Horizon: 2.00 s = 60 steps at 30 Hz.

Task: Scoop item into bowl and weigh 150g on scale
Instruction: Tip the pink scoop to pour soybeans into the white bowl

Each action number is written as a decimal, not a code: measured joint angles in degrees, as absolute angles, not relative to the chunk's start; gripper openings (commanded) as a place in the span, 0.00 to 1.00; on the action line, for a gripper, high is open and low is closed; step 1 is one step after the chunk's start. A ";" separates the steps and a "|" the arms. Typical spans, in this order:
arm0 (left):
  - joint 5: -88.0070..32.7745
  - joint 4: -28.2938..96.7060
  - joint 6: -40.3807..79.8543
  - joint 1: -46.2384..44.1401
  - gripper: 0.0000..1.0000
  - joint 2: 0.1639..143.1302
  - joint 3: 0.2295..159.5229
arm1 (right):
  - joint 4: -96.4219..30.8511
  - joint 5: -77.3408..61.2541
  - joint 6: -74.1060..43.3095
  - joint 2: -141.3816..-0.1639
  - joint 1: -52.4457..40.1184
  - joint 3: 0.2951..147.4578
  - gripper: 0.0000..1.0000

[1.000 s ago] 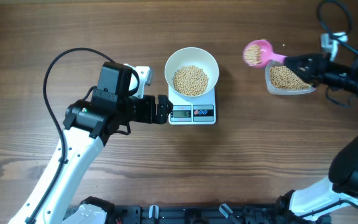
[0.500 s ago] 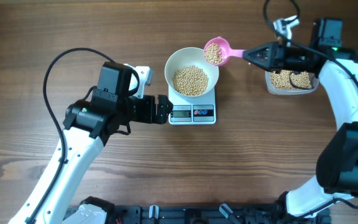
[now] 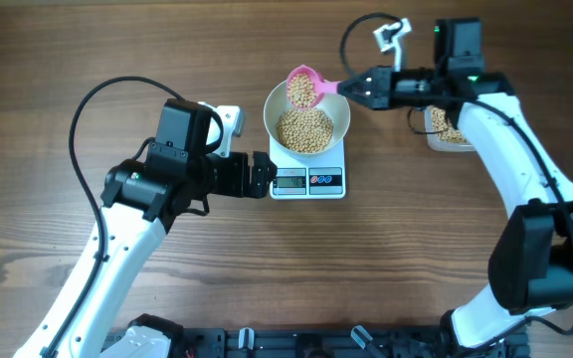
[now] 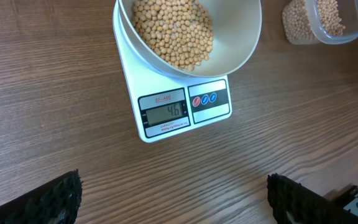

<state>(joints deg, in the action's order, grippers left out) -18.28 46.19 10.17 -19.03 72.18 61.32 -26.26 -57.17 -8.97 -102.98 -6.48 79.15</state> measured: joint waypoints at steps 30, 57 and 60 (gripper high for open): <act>-18.28 46.19 10.17 -19.03 1.00 72.18 61.32 | -31.31 -31.20 10.48 -96.62 -15.20 79.13 0.04; -18.28 46.22 10.20 -19.03 1.00 72.18 61.32 | -24.03 -22.72 19.31 -95.35 -19.81 79.11 0.04; -18.28 46.19 10.17 -19.03 1.00 72.18 61.32 | -23.00 -22.15 21.17 -95.35 -20.01 79.09 0.04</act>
